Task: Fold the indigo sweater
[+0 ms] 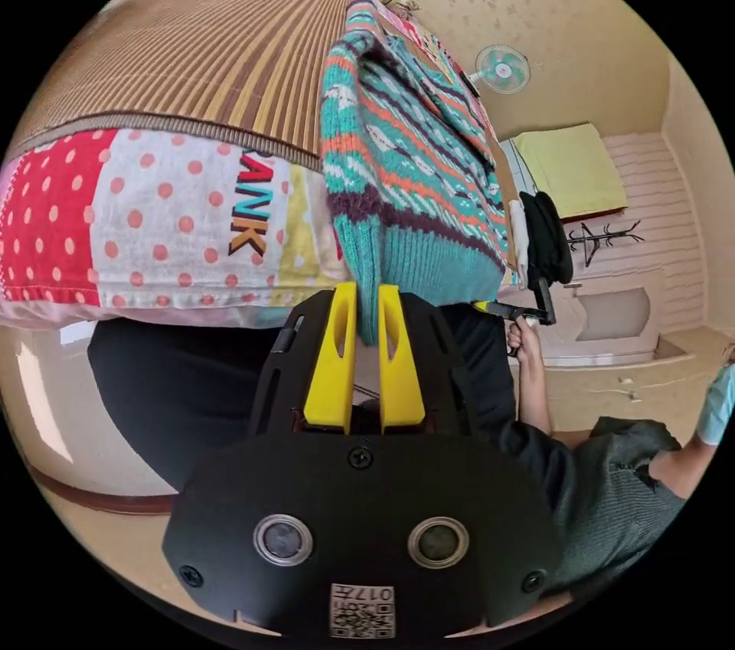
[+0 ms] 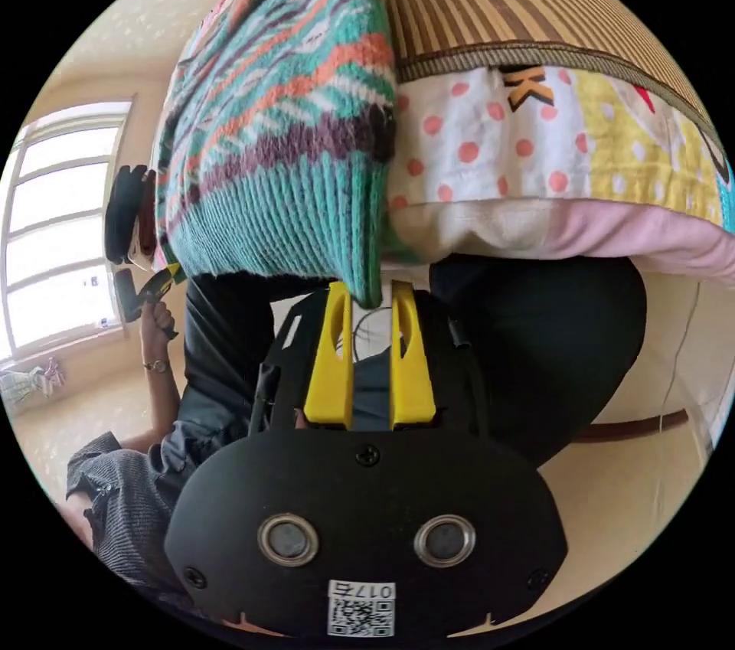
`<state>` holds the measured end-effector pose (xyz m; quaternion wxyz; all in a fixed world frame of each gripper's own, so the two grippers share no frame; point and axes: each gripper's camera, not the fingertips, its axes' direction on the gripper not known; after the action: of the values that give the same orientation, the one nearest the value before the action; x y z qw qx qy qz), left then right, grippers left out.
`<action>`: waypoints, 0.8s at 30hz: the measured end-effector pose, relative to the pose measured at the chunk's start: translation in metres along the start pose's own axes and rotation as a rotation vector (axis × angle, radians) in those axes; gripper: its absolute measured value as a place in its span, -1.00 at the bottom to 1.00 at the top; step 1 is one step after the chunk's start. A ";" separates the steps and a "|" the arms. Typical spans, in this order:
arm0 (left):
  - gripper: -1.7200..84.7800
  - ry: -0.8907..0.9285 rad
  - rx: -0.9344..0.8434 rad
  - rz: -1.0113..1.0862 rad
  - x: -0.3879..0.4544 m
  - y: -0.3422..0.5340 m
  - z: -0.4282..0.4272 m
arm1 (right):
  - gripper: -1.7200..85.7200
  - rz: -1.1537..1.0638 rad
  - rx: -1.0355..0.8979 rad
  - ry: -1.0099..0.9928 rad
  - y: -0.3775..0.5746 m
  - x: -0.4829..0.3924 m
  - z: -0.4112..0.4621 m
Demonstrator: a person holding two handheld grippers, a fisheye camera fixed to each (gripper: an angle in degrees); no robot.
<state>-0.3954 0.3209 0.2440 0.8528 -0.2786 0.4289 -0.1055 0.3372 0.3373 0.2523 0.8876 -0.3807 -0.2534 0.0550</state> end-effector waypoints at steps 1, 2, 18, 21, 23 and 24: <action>-0.85 0.053 0.011 0.020 -0.002 0.003 -0.006 | -0.88 -0.061 0.049 -0.087 0.008 -0.001 -0.014; -0.86 0.182 0.042 0.092 -0.003 0.010 -0.021 | -0.89 -0.109 0.083 -0.166 0.013 0.000 -0.025; -0.86 0.768 0.207 0.580 0.029 0.058 -0.116 | -0.70 -0.015 0.311 -0.255 0.051 0.120 -0.199; -0.86 0.795 0.233 0.564 0.021 0.059 -0.124 | -0.57 0.005 0.073 -0.198 0.018 0.121 -0.149; -0.86 0.806 0.248 0.554 0.014 0.060 -0.130 | -0.55 0.002 -0.019 -0.184 0.006 0.124 -0.126; -0.86 0.810 0.256 0.547 0.009 0.061 -0.134 | -0.55 -0.023 -0.060 -0.208 0.001 0.125 -0.116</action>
<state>-0.4996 0.3155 0.1396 0.6416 0.0142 0.7664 -0.0297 0.5022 0.2992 0.2355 0.8452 -0.3965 -0.3502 0.0764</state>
